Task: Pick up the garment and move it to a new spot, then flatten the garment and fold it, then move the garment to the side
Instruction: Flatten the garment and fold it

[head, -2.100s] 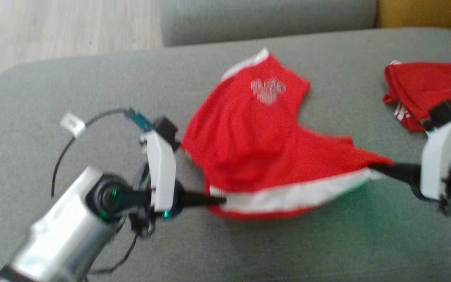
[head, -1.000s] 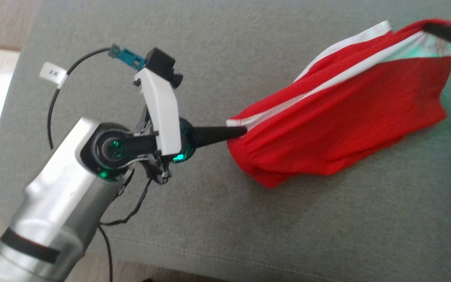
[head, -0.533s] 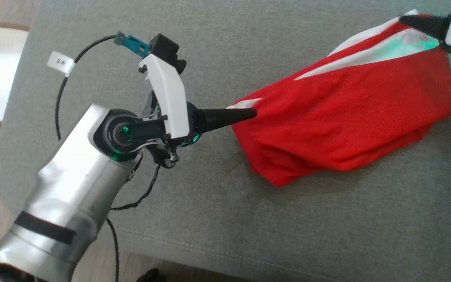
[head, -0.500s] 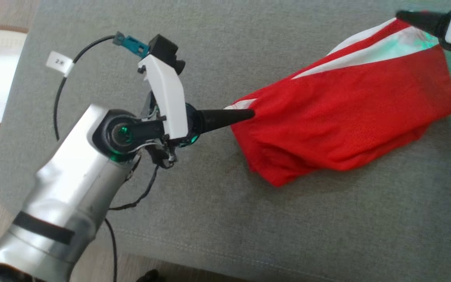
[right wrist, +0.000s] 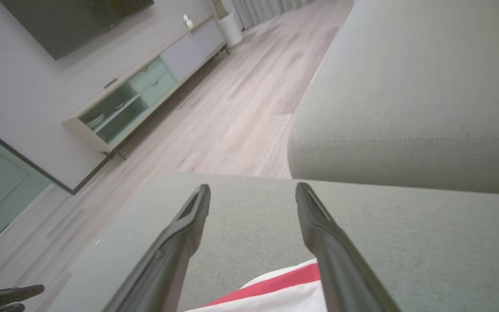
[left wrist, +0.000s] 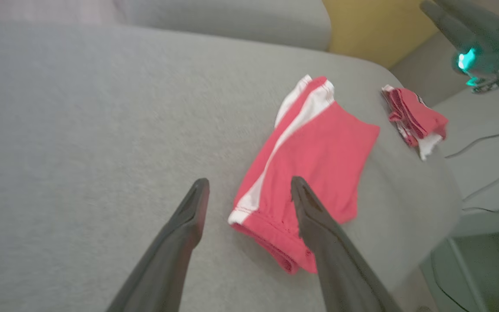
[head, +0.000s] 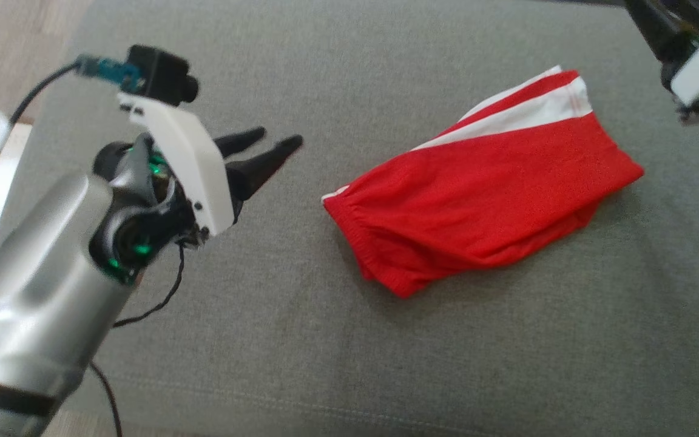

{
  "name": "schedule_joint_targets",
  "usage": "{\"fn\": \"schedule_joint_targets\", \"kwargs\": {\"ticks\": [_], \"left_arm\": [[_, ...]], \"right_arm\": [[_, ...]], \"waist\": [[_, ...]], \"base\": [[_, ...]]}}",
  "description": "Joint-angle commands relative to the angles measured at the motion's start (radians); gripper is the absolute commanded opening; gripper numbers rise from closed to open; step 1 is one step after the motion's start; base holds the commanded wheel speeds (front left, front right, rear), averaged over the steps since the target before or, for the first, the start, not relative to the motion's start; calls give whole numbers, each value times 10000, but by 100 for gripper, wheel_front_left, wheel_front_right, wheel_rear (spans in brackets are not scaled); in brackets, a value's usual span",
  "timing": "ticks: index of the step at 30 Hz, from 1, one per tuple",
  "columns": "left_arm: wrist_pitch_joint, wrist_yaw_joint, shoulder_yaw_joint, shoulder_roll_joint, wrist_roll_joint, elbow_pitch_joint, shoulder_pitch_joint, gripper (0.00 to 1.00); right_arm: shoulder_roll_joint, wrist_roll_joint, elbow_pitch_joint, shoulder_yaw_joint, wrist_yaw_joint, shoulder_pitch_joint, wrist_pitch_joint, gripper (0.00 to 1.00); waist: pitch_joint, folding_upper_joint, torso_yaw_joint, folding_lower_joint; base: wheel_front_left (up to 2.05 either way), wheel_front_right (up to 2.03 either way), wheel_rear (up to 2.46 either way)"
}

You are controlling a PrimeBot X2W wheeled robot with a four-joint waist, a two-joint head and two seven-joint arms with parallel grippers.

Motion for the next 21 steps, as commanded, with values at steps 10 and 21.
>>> {"fn": "schedule_joint_targets", "kwargs": {"ticks": [10,21], "left_arm": [[-5883,2425,562,-400,3577,-1726,2098,100],[-7782,3513,558,-1692,5163,-1622,3920,100]], "right_arm": [[-9,-860,1637,573,-7,1579,-2321,100],[202,-1044,4877,1395,-7,963,-712,100]], "waist": [[-570,-1,401,1],[-168,-1,1741,1]], "base": [[0,0,0],[0,0,0]]}}
